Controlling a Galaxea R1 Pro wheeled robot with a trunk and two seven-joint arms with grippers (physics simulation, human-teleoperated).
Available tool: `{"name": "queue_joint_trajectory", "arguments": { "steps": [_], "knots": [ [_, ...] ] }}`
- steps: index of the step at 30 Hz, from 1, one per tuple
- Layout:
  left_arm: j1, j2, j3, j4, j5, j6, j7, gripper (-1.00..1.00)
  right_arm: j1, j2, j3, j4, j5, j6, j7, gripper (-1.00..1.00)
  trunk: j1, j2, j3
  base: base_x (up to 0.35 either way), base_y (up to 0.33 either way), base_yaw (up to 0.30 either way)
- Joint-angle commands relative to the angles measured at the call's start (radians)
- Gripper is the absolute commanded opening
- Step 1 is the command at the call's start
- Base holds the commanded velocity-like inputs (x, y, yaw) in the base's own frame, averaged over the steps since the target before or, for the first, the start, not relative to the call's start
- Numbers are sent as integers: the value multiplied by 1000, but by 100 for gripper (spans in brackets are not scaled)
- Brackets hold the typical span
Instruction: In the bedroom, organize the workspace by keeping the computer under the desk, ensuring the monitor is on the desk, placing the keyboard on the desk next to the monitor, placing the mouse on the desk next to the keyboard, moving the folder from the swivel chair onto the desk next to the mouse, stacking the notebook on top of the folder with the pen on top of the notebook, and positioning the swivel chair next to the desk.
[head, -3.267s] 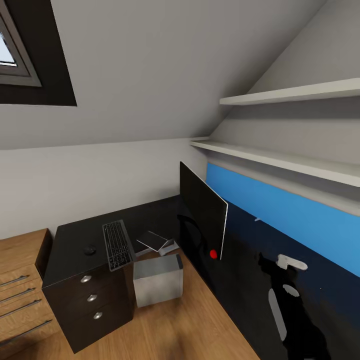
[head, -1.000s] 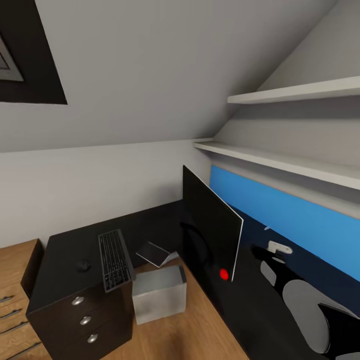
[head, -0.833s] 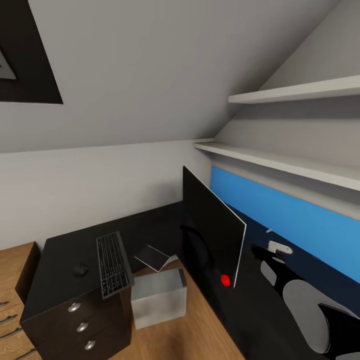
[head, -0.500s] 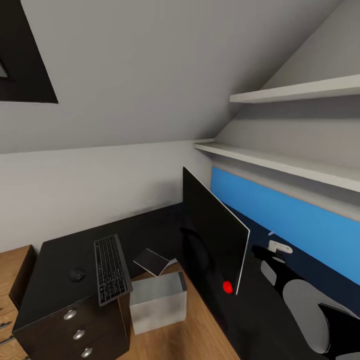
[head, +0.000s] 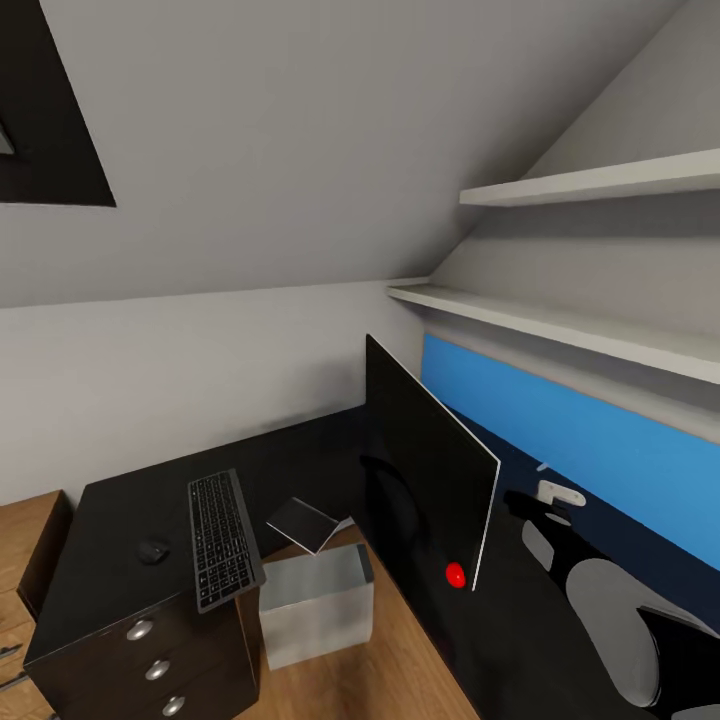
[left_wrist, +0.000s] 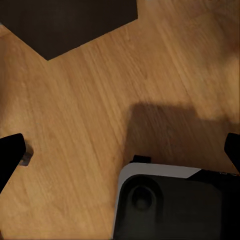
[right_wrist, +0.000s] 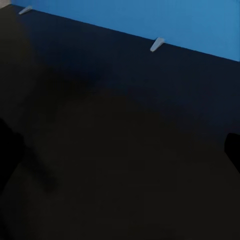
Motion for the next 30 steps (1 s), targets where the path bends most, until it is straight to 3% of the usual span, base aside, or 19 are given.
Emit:
{"name": "queue_joint_trajectory", "arguments": {
  "steps": [1,8,23,30],
  "knots": [
    [-1,2,-9,11,5,-20,5,100,-1,0,-1,2,-2,-4,-1,100,0,-1,0,0,0,0],
    [-1,4,-8,35,5,-83,5,100,-1,1,0,7,-1,-4,0,100,0,-1,0,0,0,0],
    [-1,10,-2,38,7,-93,5,100,0,4,2,13,1,-5,3,100,0,-1,0,86,0,0],
    [-1,10,-1,38,7,-93,6,100,0,27,3,13,6,-6,3,100,0,-1,0,45,0,0]
  ]
}}
